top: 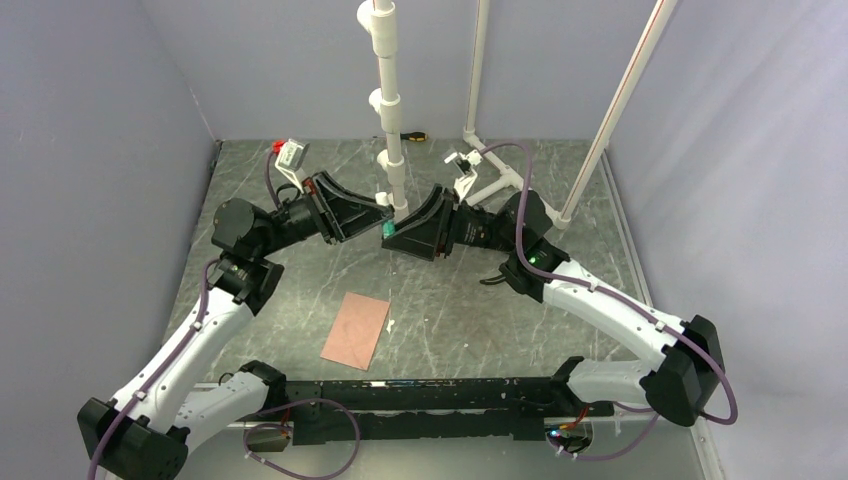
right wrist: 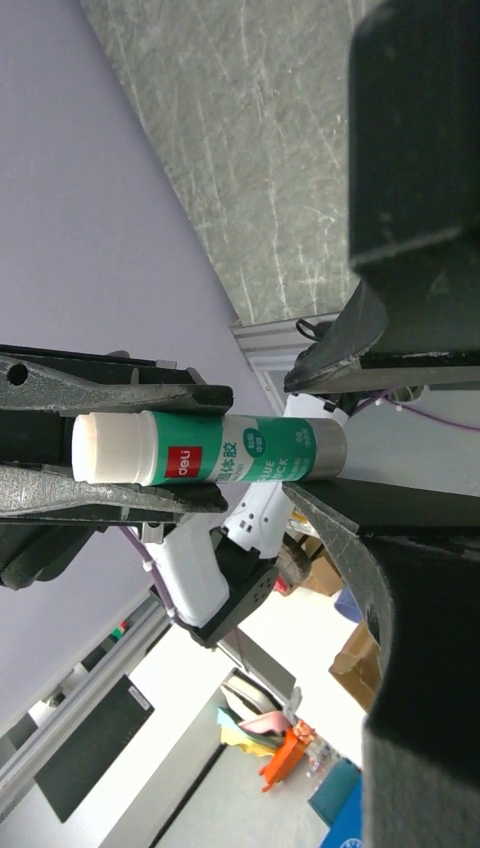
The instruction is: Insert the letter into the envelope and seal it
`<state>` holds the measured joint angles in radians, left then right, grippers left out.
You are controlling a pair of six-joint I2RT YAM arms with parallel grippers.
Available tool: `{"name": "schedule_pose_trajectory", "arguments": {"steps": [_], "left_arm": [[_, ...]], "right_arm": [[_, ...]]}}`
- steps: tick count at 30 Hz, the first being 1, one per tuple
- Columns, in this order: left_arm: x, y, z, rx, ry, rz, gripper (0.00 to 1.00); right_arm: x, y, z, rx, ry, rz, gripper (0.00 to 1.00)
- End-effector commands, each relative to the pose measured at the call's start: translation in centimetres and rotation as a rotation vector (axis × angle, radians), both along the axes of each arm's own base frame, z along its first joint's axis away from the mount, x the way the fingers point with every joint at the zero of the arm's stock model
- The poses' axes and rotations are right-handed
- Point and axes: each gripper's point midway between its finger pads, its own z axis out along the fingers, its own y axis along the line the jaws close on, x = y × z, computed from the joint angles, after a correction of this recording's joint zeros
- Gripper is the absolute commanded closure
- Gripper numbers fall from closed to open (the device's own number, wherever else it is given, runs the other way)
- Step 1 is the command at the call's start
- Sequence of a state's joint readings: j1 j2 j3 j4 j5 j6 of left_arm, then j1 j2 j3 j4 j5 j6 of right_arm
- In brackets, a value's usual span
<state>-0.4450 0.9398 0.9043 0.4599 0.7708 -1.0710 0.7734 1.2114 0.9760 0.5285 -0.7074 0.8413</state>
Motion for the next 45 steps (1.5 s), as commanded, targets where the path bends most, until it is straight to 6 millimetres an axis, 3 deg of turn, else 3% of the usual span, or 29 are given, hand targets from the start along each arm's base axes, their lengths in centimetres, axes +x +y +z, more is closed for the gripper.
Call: {"name": "schedule_pose_trajectory", "arguments": {"steps": [1,6,8,12,16,19,24,29,31,33,35,38,40,42,45], "left_arm": [[-0.8,0.3,1.5,-0.032,-0.064,0.001,0.97],[-1.0,0.3,1.5,-0.018,-0.065,-0.005,0.96],[-1.0,0.2,1.4,-0.006,-0.059,-0.007,0.87],[-0.7,0.2,0.7,0.048,-0.054,0.009,0.62],[-0.3,0.2,0.4,0.075,-0.047,0.031,0.54],[-0.2,-0.1,0.5,0.066,-0.047,0.010,0.57],[0.2,-0.4,1.1,0.041,-0.054,-0.007,0.72],[0.0,-0.4,1.6,0.041,-0.061,-0.016,0.67],[-0.2,-0.3,1.7,0.041,-0.064,-0.017,0.72],[-0.2,-0.3,1.7,0.043,-0.061,-0.013,0.85],[-0.2,-0.2,1.8,0.042,-0.056,-0.007,0.97],[0.1,0.1,2.1,0.027,-0.042,0.030,0.98],[0.1,0.4,2.7,-0.003,-0.042,0.053,0.98],[0.0,0.7,3.7,-0.046,-0.051,0.064,0.98],[-0.3,1.1,5.1,-0.110,-0.070,0.066,0.98]], "right_arm": [[0.4,-0.4,2.6,0.094,-0.042,-0.040,0.65],[0.4,-0.3,2.7,0.086,-0.042,-0.033,0.87],[0.4,-0.2,2.7,0.073,-0.050,-0.031,0.93],[0.5,-0.2,2.8,0.039,-0.061,-0.040,0.96],[0.5,-0.2,2.7,0.022,-0.063,-0.036,0.95],[0.5,-0.1,2.6,0.008,-0.061,-0.031,0.96],[0.3,0.0,2.3,-0.024,-0.070,-0.014,0.96],[0.3,0.0,2.0,-0.052,-0.077,-0.008,0.96],[0.2,0.0,1.9,-0.056,-0.075,-0.007,0.96],[0.3,0.0,1.9,-0.064,-0.071,-0.009,0.96],[0.6,-0.1,1.8,-0.066,-0.060,-0.029,0.90],[0.9,-0.5,2.2,-0.034,-0.044,-0.075,0.58],[0.7,-0.9,3.0,0.026,-0.029,-0.085,0.44],[0.3,-1.1,4.0,0.093,0.000,-0.074,0.38],[0.1,-1.2,5.2,0.195,0.077,-0.061,0.38]]}}
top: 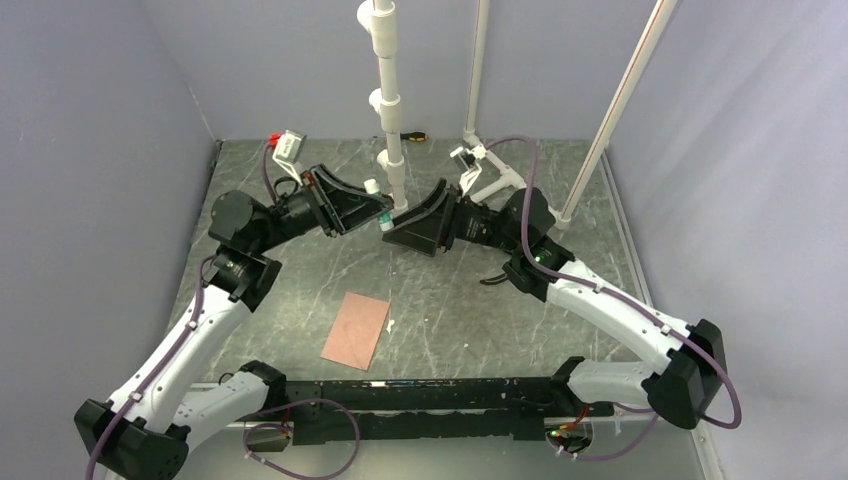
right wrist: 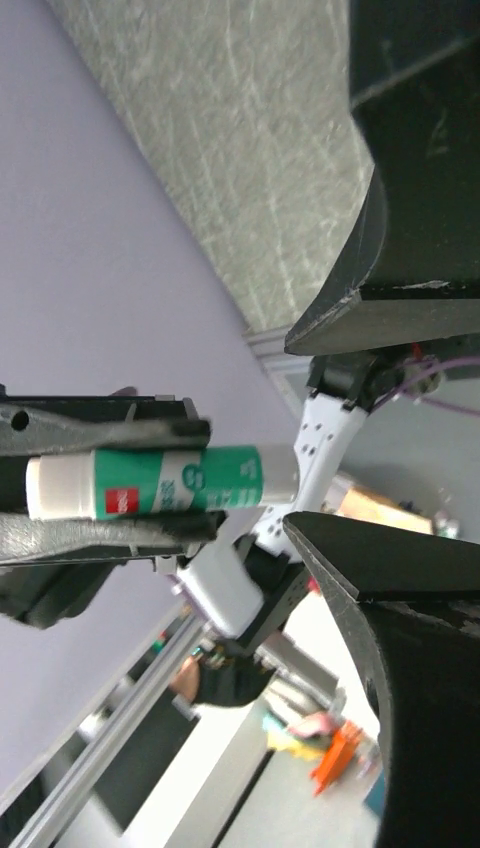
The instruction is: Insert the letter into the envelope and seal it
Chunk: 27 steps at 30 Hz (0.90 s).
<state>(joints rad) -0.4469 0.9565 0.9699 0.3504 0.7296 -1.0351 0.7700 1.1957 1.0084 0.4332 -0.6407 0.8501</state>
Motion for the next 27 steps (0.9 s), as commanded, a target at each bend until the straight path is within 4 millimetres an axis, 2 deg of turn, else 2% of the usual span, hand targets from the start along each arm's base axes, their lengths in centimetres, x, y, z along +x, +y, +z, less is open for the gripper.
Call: {"name": "schedule_pose_trajectory", "arguments": {"steps": [1,5,10,14,17,21,27], "left_arm": [[-1.4,1.2,4.9,-0.150,-0.105,0.021,0.98],[-1.7,1.4,6.0,-0.195,-0.116,0.008,0.97],[-1.8,1.3,6.5,-0.199,-0.119,-0.002,0.98],[-1.9,1.4,6.7,-0.204,-0.123,0.003,0.97],[-2.1,1.4,6.8,-0.205,-0.118,-0.005,0.98],[-2.1,1.6,6.5,-0.199,-0.105,0.005,0.98],[-1.9,1.9,6.6,-0.182,-0.094,0.041,0.98]], "right_arm": [[-0.9,-1.0,5.2,0.244,0.043,-0.008,0.40],[-1.1,-1.2,6.7,0.322,0.069,-0.002,0.45],[-1.9,-1.0,8.5,0.344,0.029,0.050,0.37],[-2.4,-0.9,8.7,0.344,0.013,0.077,0.39],[-2.2,-0.7,8.8,0.329,0.011,0.068,0.50],[-2.3,-0.1,8.8,0.293,0.001,0.090,0.70],[-2.4,0.3,8.4,0.255,-0.023,0.092,0.76]]}}
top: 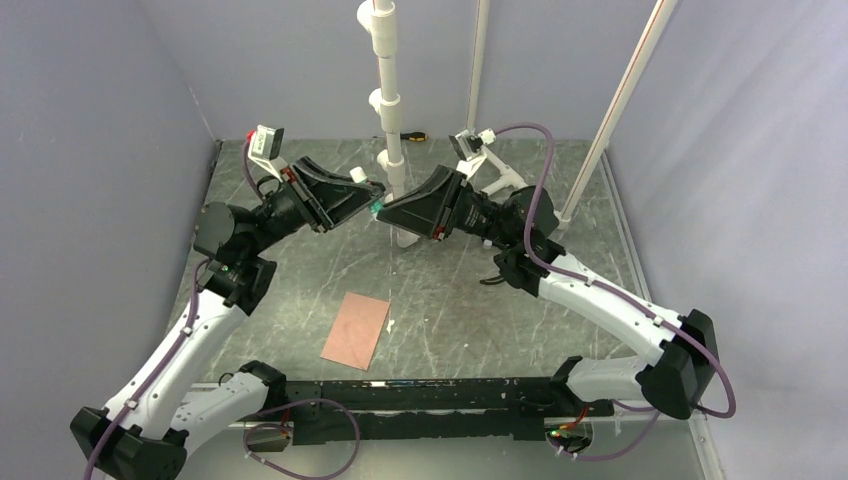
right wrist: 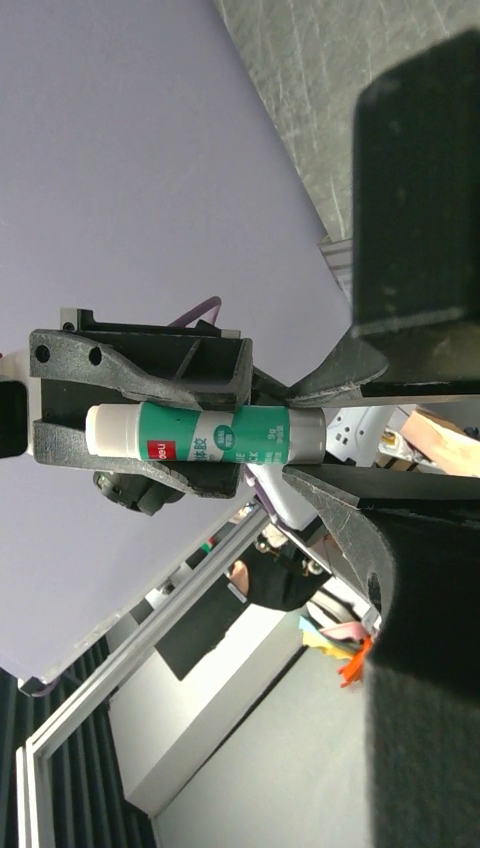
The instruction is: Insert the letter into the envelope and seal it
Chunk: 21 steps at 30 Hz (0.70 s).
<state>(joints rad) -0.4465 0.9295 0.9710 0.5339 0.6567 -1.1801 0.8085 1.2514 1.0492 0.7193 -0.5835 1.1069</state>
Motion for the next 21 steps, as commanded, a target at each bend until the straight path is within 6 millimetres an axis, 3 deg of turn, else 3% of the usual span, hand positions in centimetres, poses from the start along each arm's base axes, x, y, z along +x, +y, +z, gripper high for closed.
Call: {"name": "schedule_pose_trajectory", "arguments": {"steps": [1,6,10,13,16,20,21], "left_arm": [[-0.6,0.7,1.9,-0.009,-0.041,0.040,0.97],[1.2,1.3,1.0,0.014,0.076,0.141,0.98],[4.5,3.9,-1.8,0.073,0.361,0.384,0.97],[5.2,5.8,-2.9,0.115,0.478,0.508,0.98],[5.6,6.5,-2.9,0.143,0.540,0.559,0.97],[5.3,6.4,-3.4,0.147,0.690,0.544,0.97],[5.1,6.4,-2.7,0.137,0.693,0.534,0.98]], "right_arm": [[-1.0,0.0,1.9,0.001,-0.091,0.010,0.77],[0.9,0.9,-0.4,-0.185,-0.165,-0.128,0.91],[4.0,0.6,-4.5,-0.459,-0.394,-0.287,0.94],[6.7,0.0,-7.1,-0.665,-0.524,-0.382,0.97],[9.1,-0.3,-8.4,-0.820,-0.660,-0.495,0.98],[11.4,-0.3,-8.4,-0.936,-0.741,-0.611,1.00],[11.7,-0.2,-8.2,-0.945,-0.737,-0.623,1.00]]}}
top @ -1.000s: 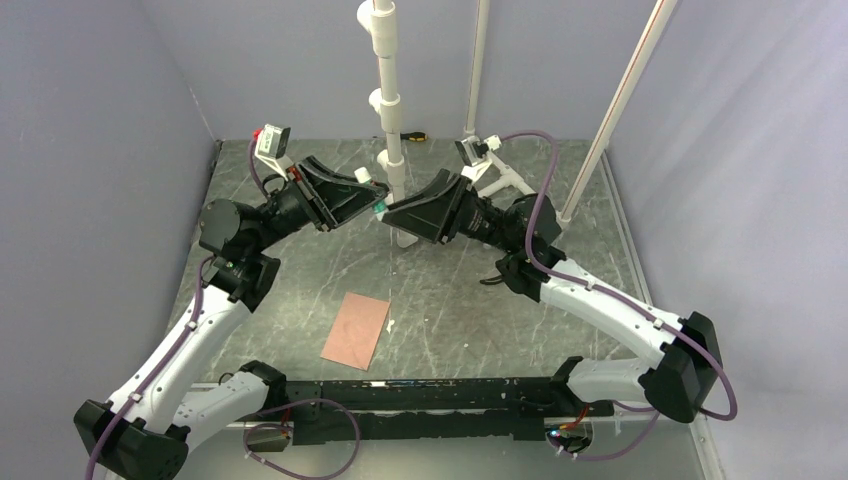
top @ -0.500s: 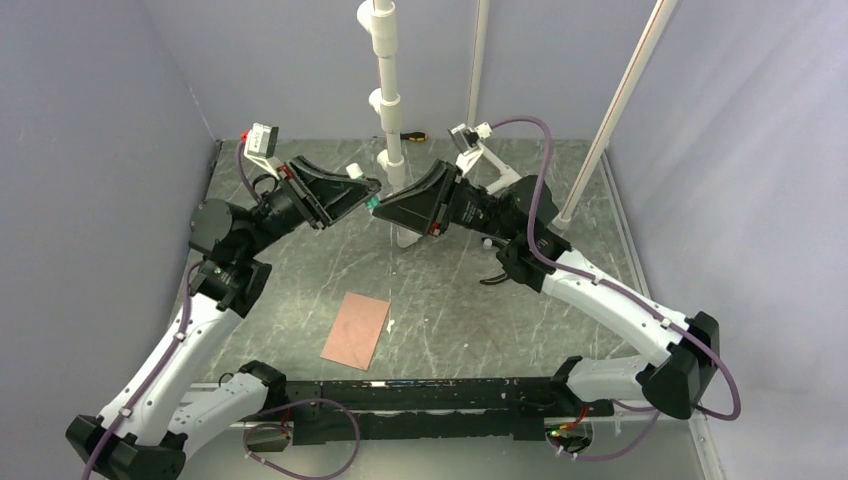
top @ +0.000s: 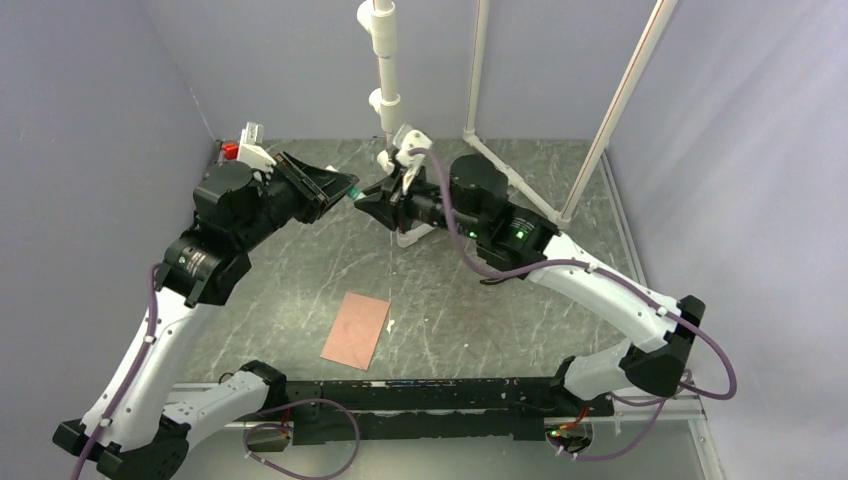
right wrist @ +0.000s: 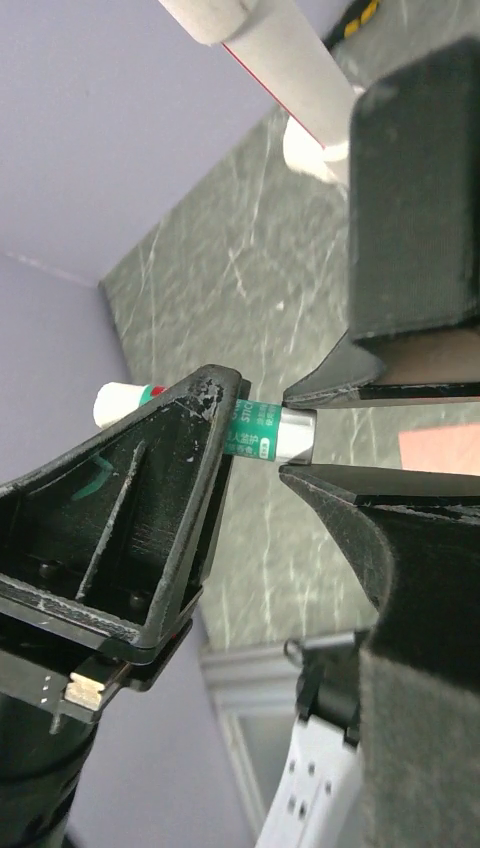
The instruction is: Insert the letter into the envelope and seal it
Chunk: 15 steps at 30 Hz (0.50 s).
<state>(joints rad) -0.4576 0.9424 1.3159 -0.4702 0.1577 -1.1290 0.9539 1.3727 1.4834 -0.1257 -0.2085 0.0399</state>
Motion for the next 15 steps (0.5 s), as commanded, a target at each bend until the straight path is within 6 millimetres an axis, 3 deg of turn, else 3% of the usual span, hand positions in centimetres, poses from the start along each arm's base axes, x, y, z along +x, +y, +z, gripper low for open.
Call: {"name": "schedule_pose_trajectory", "arguments": {"steps": [1,5,7,8,10,15], "left_arm": [[-1.3,1.7,3.0,-0.077,0.072,0.068,0.97],[-1.4,2.3,3.7,-0.080,0.099,0.104,0.98],[-1.1,2.1,4.0,-0.072,0.075,0.094,0.98],[-1.0,1.7,4.2,-0.067,0.048,0.076,0.98],[-0.9,0.7,5.0,-0.042,-0.053,0.014,0.97],[-2.1,0.0,7.0,0.041,-0.310,-0.085,0.98]], "right_arm": [[5.4,-3.3,-3.6,-0.292,-0.127,-0.260,1.00],[6.1,-3.6,-3.4,-0.319,-0.178,-0.349,1.00],[6.2,-3.8,-3.4,-0.329,-0.173,-0.377,0.95],[5.6,-3.5,-3.2,-0.313,-0.156,-0.343,0.87],[3.3,-2.8,-2.3,-0.237,-0.085,-0.224,0.57],[-2.3,-4.0,3.0,0.098,0.198,0.032,0.37]]}}
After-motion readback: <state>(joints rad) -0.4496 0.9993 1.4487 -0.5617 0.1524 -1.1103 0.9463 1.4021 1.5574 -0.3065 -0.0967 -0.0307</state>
